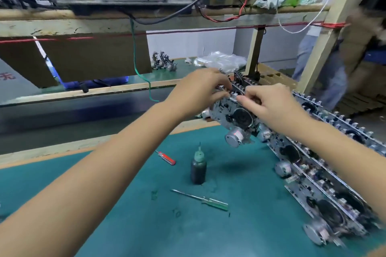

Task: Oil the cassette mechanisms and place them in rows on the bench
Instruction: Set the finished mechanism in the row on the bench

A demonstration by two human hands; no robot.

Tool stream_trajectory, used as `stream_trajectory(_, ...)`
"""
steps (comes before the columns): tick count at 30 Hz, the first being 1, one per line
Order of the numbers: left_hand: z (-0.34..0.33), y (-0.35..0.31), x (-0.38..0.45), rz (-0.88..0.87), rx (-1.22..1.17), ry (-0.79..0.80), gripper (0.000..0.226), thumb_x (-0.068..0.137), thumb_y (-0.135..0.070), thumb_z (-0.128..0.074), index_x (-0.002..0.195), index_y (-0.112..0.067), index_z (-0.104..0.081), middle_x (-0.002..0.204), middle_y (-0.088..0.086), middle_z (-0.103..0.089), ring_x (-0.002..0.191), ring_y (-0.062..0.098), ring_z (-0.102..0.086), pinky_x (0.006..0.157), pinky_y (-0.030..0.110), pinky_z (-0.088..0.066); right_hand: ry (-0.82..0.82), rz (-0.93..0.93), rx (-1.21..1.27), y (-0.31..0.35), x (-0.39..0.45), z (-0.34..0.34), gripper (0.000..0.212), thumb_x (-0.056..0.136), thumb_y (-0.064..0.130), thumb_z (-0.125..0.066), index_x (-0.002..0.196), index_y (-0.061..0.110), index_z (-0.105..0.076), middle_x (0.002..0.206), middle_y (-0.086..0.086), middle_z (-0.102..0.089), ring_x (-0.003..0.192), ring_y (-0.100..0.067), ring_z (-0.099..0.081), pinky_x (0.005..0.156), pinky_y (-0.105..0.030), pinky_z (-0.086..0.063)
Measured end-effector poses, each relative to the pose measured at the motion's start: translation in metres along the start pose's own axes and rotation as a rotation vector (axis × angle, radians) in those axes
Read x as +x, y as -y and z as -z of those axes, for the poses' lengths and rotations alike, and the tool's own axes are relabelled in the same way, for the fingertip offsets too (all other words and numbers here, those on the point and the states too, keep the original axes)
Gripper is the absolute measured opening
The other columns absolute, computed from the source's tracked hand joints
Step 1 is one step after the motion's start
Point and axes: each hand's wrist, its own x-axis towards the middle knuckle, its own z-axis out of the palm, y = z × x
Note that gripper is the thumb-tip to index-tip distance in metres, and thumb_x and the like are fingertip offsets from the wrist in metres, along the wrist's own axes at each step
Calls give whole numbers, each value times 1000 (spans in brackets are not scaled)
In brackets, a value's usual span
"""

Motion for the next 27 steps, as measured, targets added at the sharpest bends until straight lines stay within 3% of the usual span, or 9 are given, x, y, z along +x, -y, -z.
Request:
stream_trajectory(4, -42, 5, 24, 4, 98, 174, 41, 94, -29, -56, 133, -20, -50, 132, 0, -52, 120, 20, -48, 90, 38, -45, 75, -155, -78, -32, 7, -20, 42, 96, 37, -48, 63, 12, -47, 52, -3, -49, 52, -21, -44, 57, -33, -39)
stream_trajectory(10, -91, 14, 45, 14, 108, 472, 75, 90, -28, -61, 150, -15, -18, 158, 5, -18, 135, 26, -36, 106, 41, -37, 140, -304, -232, -67, 16, -50, 41, 98, 38, -45, 61, 21, -37, 56, -1, -49, 59, -24, -49, 55, -32, -40)
stream_trajectory(15, -114, 15, 58, 48, 32, 550, 83, 90, -29, -64, 151, -13, -10, 160, 5, -5, 137, 26, -34, 109, 39, -32, 148, -306, -390, -89, 20, -64, 42, 98, 36, -43, 60, 22, -32, 53, 3, -41, 49, -15, -38, 47, -31, -25)
stream_trajectory(20, -129, 11, 63, 13, 46, 684, 90, 90, -31, -64, 152, -15, -1, 160, 4, -5, 141, 26, -27, 113, 39, -26, 154, -388, -459, -105, 17, -67, 33, 99, 35, -43, 72, 16, -43, 56, 4, -38, 63, -25, -46, 58, -31, -33)
stream_trajectory(22, -136, 8, 60, 34, 18, 712, 95, 90, -30, -64, 152, -17, 7, 160, 3, -6, 138, 27, -33, 110, 42, -32, 145, -368, -491, -108, 18, -66, 32, 99, 35, -43, 75, 15, -44, 59, 3, -41, 67, -26, -50, 59, -31, -34)
stream_trajectory(27, -143, 3, 60, 60, -18, 750, 102, 91, -32, -62, 149, -22, 20, 157, 6, -21, 112, 28, -55, 92, 36, -43, 137, -332, -561, -109, 19, -65, 29, 100, 35, -41, 86, 13, -52, 80, -10, -63, 75, -29, -56, 60, -31, -34)
